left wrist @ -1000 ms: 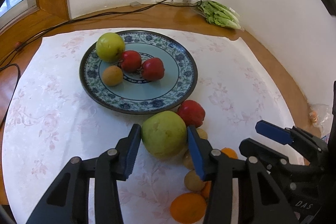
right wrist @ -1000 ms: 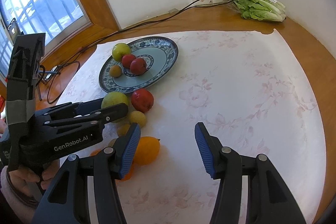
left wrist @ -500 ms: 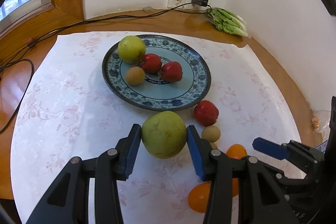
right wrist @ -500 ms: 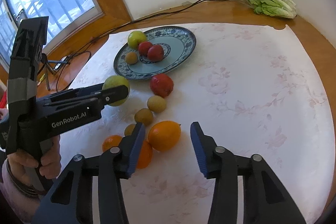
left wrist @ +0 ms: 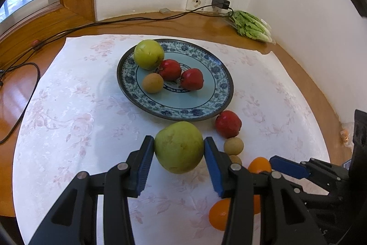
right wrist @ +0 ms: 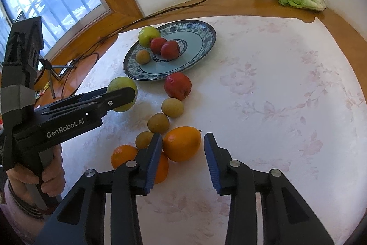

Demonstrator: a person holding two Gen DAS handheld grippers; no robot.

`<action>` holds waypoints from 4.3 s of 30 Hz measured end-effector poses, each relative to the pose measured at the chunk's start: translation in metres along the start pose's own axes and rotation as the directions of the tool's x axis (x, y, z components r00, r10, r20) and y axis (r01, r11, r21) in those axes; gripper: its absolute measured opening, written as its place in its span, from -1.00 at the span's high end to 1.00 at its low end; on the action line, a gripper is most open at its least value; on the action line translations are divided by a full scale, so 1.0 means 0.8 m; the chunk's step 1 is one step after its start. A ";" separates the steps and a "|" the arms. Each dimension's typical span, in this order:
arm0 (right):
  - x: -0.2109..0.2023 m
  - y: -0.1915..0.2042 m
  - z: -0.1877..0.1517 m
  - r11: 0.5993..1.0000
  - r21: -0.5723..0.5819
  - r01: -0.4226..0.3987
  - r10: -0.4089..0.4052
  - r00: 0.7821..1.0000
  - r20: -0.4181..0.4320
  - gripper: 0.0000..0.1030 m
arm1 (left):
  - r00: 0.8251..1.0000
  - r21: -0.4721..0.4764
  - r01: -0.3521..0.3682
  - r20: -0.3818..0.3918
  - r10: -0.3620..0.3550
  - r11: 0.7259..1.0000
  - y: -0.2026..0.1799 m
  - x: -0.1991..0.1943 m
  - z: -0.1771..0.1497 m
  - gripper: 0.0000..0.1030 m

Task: Organize fruits
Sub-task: 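Grasp the green pomelo with the left tool while the right tool grasps the orange, then carry the pomelo and orange over the plate with both tools, then open both tools to set the pomelo and orange on the plate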

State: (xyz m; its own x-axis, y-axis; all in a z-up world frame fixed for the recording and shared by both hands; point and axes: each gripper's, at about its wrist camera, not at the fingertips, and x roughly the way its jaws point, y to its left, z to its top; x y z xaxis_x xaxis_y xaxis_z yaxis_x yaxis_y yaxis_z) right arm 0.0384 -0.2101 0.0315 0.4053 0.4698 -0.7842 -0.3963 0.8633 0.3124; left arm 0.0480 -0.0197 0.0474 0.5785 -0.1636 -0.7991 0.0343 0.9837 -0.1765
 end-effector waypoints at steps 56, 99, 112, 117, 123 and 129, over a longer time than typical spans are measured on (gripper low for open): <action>-0.001 0.026 0.090 0.991 -0.119 0.052 -0.037 0.992 0.119 0.30 | 0.994 0.035 -0.108 0.017 0.107 0.994 0.024 0.022 0.063 0.09; 0.069 0.018 0.125 0.982 -0.152 0.110 -0.093 0.989 0.116 0.30 | 0.995 0.067 -0.096 0.029 0.094 0.993 0.021 0.056 0.073 0.09; 0.064 0.013 0.121 0.985 -0.137 0.101 -0.085 0.990 0.115 0.28 | 0.997 0.053 -0.081 0.018 0.080 0.995 0.023 0.051 0.069 0.07; 0.051 0.013 0.118 0.987 -0.126 0.101 -0.083 0.987 0.135 0.21 | 0.997 0.048 -0.068 0.032 0.067 0.997 0.021 0.039 0.066 -0.13; 0.035 0.013 0.110 0.989 -0.112 0.092 -0.075 0.987 0.141 0.21 | 0.997 0.048 -0.057 0.047 0.055 0.997 0.016 0.022 0.063 -0.20; 0.016 0.013 0.098 0.991 -0.101 0.092 -0.077 0.986 0.145 0.20 | 0.998 0.041 -0.042 0.054 0.040 0.998 0.011 0.004 0.056 -0.21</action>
State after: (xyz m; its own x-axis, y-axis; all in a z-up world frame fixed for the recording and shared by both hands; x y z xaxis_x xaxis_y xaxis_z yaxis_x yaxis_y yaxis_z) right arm 0.1037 -0.1806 0.0668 0.5496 0.4241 -0.7197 -0.4387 0.8797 0.1834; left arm 0.0867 -0.0078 0.0693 0.6230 -0.1199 -0.7730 0.0437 0.9920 -0.1187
